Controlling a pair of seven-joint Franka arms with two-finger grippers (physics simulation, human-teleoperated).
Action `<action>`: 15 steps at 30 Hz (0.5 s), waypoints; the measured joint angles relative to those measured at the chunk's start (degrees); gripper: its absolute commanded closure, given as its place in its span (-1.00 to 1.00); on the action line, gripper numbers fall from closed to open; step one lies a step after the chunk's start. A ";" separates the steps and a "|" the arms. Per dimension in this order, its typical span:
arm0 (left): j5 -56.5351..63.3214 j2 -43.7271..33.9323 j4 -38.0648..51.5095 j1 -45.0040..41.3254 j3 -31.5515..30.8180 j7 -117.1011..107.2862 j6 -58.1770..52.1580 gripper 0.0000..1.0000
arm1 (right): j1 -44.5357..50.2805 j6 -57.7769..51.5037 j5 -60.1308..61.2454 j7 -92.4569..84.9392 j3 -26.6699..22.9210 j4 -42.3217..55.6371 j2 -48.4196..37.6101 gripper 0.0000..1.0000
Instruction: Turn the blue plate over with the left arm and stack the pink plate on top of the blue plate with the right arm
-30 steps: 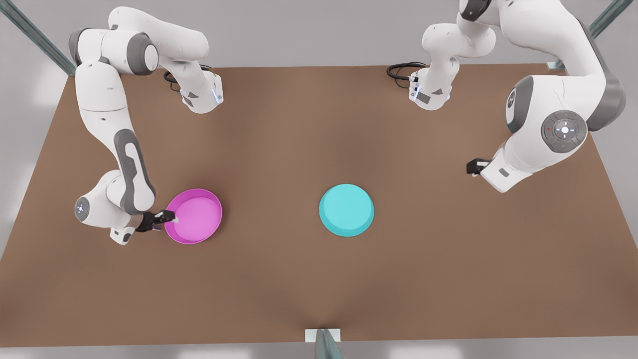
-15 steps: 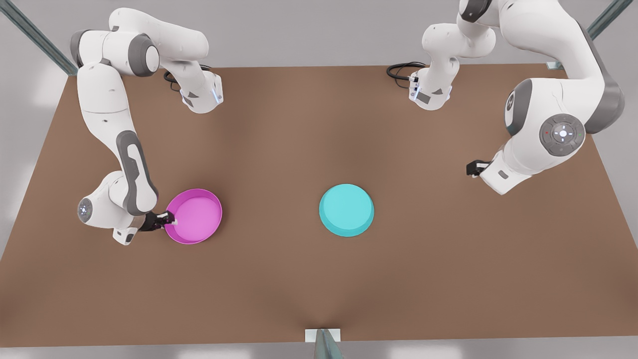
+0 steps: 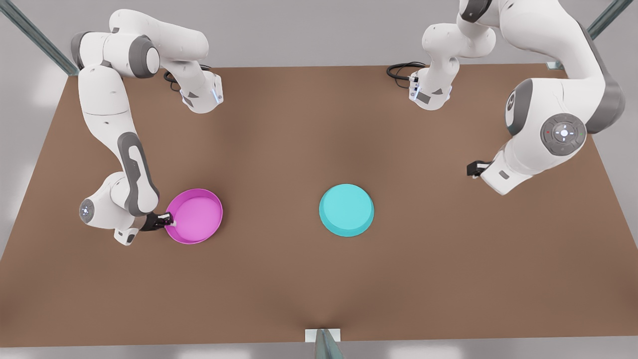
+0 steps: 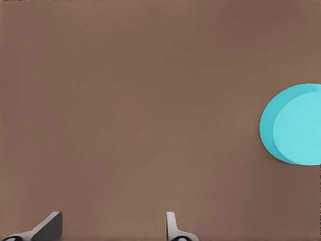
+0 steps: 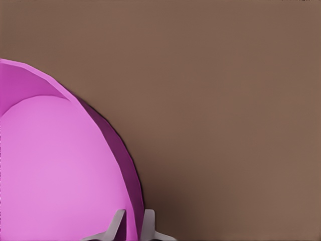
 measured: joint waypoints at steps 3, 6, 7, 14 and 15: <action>-0.20 -0.10 0.05 -0.20 -0.20 -0.08 0.79 -1.00 | 0.01 0.13 0.17 -0.61 0.03 0.00 0.00 0.57; -0.53 -0.35 0.22 -0.45 -0.57 -0.53 1.23 -1.00 | 0.01 0.10 0.49 -1.06 0.03 0.01 -0.01 0.57; -0.57 -0.86 0.15 -0.50 -0.57 -0.53 1.63 -1.00 | 0.01 0.05 0.48 -1.02 0.03 0.01 -0.01 0.57; -0.30 -1.77 -0.22 -0.49 -0.13 -0.09 1.23 -1.00 | 0.82 -1.11 2.58 1.40 0.03 0.18 -0.71 0.57; -0.22 -1.77 -0.23 -0.48 -0.13 -0.09 1.23 -1.00 | 0.81 -1.79 3.10 1.41 0.03 0.18 -0.71 0.57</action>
